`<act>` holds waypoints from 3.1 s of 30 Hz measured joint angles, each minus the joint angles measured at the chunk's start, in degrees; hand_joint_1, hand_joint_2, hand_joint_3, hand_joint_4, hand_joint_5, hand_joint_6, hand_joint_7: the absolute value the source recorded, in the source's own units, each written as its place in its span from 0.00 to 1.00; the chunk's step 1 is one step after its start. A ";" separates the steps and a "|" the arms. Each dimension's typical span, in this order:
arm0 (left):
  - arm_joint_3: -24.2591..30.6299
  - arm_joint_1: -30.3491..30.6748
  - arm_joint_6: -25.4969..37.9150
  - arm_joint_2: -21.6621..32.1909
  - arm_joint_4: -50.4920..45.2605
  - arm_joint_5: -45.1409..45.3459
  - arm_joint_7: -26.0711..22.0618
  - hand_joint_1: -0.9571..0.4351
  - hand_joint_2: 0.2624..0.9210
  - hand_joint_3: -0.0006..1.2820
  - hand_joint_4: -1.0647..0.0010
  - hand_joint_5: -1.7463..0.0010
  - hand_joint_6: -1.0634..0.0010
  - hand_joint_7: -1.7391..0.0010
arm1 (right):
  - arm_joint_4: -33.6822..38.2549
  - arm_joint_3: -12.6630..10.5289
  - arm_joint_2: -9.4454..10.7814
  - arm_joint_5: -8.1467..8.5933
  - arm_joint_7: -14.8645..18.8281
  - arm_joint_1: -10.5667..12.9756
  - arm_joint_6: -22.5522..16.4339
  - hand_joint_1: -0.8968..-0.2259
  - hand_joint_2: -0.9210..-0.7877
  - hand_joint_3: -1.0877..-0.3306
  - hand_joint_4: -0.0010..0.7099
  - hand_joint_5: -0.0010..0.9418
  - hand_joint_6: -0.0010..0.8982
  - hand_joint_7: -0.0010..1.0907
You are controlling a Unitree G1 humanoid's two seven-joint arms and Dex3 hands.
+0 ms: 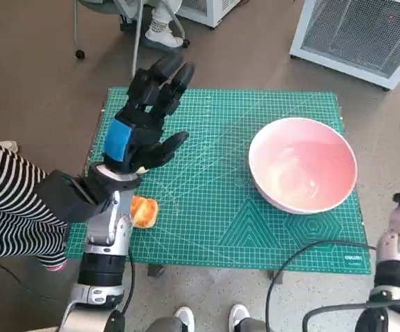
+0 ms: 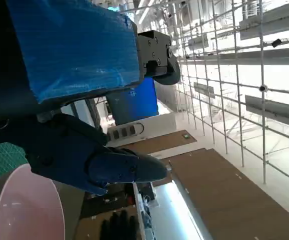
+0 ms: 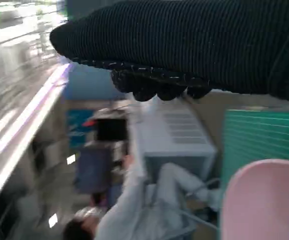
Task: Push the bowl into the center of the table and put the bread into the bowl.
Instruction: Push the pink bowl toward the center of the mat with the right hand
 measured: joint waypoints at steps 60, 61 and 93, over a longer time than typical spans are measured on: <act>2.59 5.61 -0.93 4.06 -2.74 -0.52 -0.67 0.23 1.00 0.18 0.82 1.00 0.91 0.79 | 10.14 -3.31 19.02 4.94 2.51 -12.19 12.01 0.35 0.00 0.37 0.17 0.00 0.10 0.29; 2.65 5.73 -0.93 4.07 -2.74 -0.52 -0.67 0.23 1.00 0.18 0.82 1.00 0.91 0.79 | 10.16 -3.53 19.22 5.05 2.51 -12.40 12.14 0.35 0.00 0.38 0.17 0.00 0.10 0.29; 2.63 6.37 -0.96 3.73 -2.61 -0.16 -0.02 0.24 1.00 0.19 0.82 1.00 0.90 0.82 | 7.75 0.30 18.18 1.73 3.48 -14.60 7.90 0.38 0.00 0.34 0.18 0.00 0.11 0.28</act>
